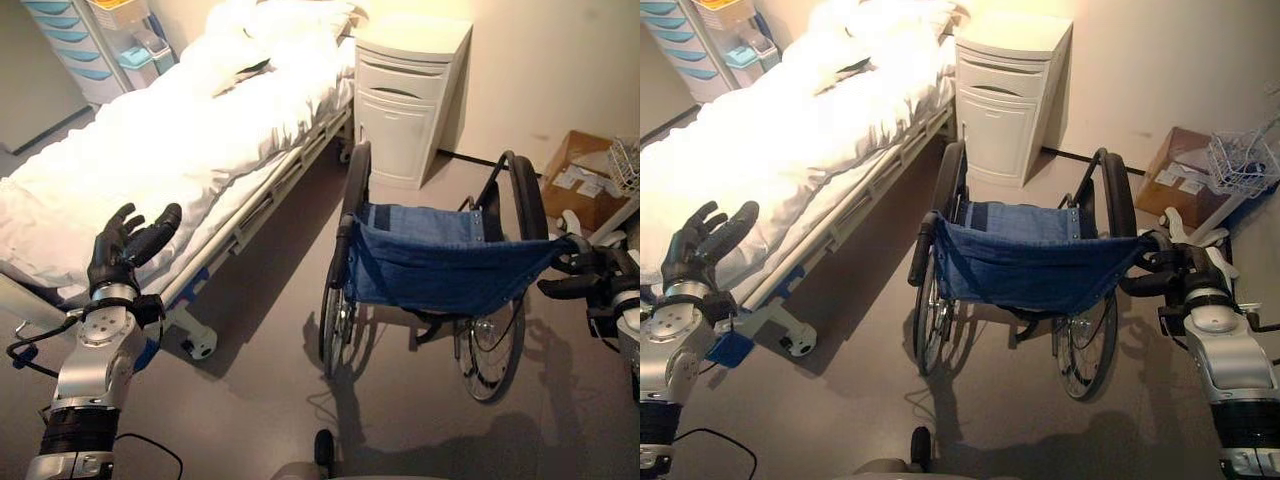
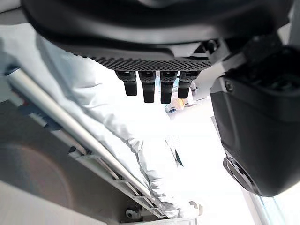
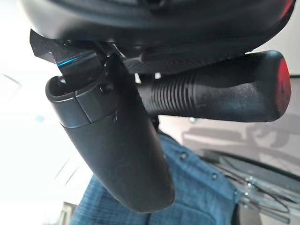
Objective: Push the wheelchair next to the bed
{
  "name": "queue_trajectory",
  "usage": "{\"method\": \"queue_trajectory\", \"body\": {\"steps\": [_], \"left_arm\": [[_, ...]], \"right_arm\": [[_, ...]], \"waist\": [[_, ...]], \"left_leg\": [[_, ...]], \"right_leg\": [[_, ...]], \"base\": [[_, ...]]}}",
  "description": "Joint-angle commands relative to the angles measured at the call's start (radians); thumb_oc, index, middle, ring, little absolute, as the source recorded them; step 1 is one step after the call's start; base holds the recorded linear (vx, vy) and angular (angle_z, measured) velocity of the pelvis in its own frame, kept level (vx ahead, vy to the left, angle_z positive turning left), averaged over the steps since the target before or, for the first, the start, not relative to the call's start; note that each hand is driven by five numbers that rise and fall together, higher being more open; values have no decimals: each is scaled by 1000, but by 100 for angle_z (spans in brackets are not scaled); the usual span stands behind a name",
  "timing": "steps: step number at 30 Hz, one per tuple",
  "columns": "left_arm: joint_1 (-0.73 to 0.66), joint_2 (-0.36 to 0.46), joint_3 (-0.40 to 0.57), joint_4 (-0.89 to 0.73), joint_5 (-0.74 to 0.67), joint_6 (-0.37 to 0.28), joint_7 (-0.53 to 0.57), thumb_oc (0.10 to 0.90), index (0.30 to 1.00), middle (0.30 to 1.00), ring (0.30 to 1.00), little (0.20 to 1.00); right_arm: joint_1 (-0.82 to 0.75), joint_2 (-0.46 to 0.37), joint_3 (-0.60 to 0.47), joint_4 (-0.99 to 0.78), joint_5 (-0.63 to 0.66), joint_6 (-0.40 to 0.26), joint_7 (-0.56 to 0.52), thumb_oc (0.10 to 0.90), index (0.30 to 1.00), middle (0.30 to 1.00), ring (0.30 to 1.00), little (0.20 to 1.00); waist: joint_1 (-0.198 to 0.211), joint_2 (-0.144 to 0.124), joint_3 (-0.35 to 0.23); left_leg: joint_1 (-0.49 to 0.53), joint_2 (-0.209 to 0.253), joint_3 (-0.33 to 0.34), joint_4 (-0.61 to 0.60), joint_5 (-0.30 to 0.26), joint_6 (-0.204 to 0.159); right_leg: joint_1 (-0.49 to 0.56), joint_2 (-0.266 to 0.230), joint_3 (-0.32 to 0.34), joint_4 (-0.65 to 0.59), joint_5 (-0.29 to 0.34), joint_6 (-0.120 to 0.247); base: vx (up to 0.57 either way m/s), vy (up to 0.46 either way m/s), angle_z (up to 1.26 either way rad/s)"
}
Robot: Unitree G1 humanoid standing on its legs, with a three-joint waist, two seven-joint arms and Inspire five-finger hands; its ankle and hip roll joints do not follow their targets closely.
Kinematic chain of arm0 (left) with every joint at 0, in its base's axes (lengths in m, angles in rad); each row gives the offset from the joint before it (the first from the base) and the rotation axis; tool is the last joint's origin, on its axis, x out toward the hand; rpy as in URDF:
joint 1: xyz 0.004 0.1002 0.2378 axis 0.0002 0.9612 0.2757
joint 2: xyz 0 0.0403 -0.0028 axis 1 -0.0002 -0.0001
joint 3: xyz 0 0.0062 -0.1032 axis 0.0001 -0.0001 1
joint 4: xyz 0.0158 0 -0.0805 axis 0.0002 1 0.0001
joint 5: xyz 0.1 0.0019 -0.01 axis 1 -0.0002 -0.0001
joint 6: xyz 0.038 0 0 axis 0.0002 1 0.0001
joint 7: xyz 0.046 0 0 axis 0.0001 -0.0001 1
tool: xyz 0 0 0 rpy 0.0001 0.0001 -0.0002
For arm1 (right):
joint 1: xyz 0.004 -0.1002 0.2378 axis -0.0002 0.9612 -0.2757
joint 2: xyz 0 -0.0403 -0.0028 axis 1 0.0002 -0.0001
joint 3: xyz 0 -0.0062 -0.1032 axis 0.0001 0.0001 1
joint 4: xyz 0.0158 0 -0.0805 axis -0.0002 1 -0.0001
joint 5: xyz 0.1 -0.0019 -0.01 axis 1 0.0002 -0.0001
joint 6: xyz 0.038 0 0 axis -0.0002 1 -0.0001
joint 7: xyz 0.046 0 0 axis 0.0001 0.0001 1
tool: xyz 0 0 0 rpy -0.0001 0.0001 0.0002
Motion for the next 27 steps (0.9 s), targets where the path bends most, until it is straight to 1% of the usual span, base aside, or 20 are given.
{"method": "queue_trajectory", "body": {"steps": [1, 5, 9, 12, 13, 16, 18, 19, 22, 23, 24, 25, 26, 27], "left_arm": [[-19, 110, 49, -59, -4, -145, -11, 800, 900, 900, 900, 900], [-25, 110, 34, -58, -28, -141, -14, 800, 900, 900, 900, 900], [-39, 108, 16, -67, -68, -129, -14, 800, 900, 900, 900, 900], [-50, 97, 0, -64, -78, -135, -19, 800, 900, 900, 900, 900], [-54, 90, -7, -69, -83, -132, -16, 800, 900, 900, 900, 900], [-63, 82, -18, -64, -86, -134, -19, 800, 900, 900, 900, 900], [-61, 78, -22, -61, -87, -136, -20, 800, 900, 900, 900, 900], [-60, 76, -23, -59, -87, -139, -21, 800, 900, 900, 900, 900], [-58, 67, -31, -57, -80, -138, -23, 800, 900, 900, 900, 900], [-58, 65, -34, -59, -79, -135, -23, 800, 900, 900, 900, 900], [-57, 62, -37, -58, -76, -134, -24, 800, 900, 900, 900, 900], [-57, 60, -38, -52, -78, -138, -27, 800, 900, 900, 900, 900], [-57, 59, -38, -50, -79, -139, -28, 800, 900, 900, 900, 900], [-55, 53, -40, -43, -82, -143, -29, 800, 900, 900, 900, 900]], "right_arm": [[-220, -129, -72, -158, -77, -193, 3, 800, 900, 900, 900, 900], [-221, -190, -45, -120, -228, -108, 117, 800, 900, 900, 900, 900], [-239, -233, 0, -100, -327, -55, 218, 800, 900, 900, 900, 900], [-262, -239, 34, -88, -376, -30, 246, 800, 900, 900, 900, 900], [-271, -238, 46, -83, -411, -11, 260, 800, 900, 900, 900, 900], [-282, -241, 62, -59, -476, 12, 263, 800, 900, 900, 900, 900], [-279, -238, 62, -47, -508, 12, 258, 800, 900, 900, 900, 900], [-276, -238, 60, -45, -505, 12, 251, 800, 900, 900, 900, 900], [-251, -217, 42, -37, -464, 9, 164, 800, 900, 900, 900, 900], [-241, -208, 32, -37, -420, -2, 128, 800, 900, 900, 900, 900], [-228, -189, 18, -38, -359, -12, 67, 800, 900, 900, 900, 900], [-214, -171, 4, -36, -315, -38, 15, 800, 900, 900, 900, 900], [-207, -162, -3, -36, -284, -51, -7, 800, 900, 900, 900, 900], [-195, -136, -22, -39, -164, -86, -68, 800, 900, 900, 900, 900]], "waist": [[62, -72, -139], [58, -77, -138], [56, -80, -132], [55, -82, -130], [54, -83, -130], [51, -82, -128], [49, -82, -126], [48, -82, -126], [42, -80, -123], [41, -80, -122], [39, -79, -121], [37, -77, -120], [36, -76, -119], [33, -74, -118]], "left_leg": [[125, -9, 111, 3, -170, -53], [123, -7, 121, 3, -166, -56], [124, -7, 123, 3, -164, -55], [125, -9, 123, 3, -163, -54], [125, -9, 125, 3, -164, -53], [125, -9, 128, 3, -165, -52], [125, -9, 131, 3, -165, -51], [124, -9, 131, 3, -166, -50], [125, -8, 136, 3, -168, -48], [125, -9, 137, 3, -169, -46], [126, -9, 139, 3, -170, -45], [127, -9, 142, 3, -171, -44], [127, -9, 143, 3, -172, -43], [128, -10, 146, 3, -173, -42]], "right_leg": [[-121, 28, 90, -90, 163, 2], [-127, 29, 96, -91, 169, 6], [-129, 29, 100, -91, 173, 7], [-129, 29, 103, -91, 175, 6], [-130, 29, 104, -91, 175, 7], [-132, 28, 109, -91, 178, 9], [-134, 28, 114, -91, 180, 10], [-135, 27, 116, -91, 181, 11], [-139, 27, 123, -91, 185, 13], [-140, 27, 126, -91, 186, 13], [-141, 26, 129, -91, 187, 14], [-141, 26, 130, -91, 188, 14], [-142, 26, 131, -91, 188, 15], [-143, 25, 134, -91, 189, 16]], "base": [[-19, -1, 22], [-22, 0, 16], [0, 0, 0], [-12, -1, 2], [0, 0, 0], [0, 0, 0], [0, 0, 0], [0, 0, 0], [0, 0, 0], [0, 0, 0], [0, 0, 0], [0, 0, 0], [0, 0, 0], [-4, 18, -4]]}}
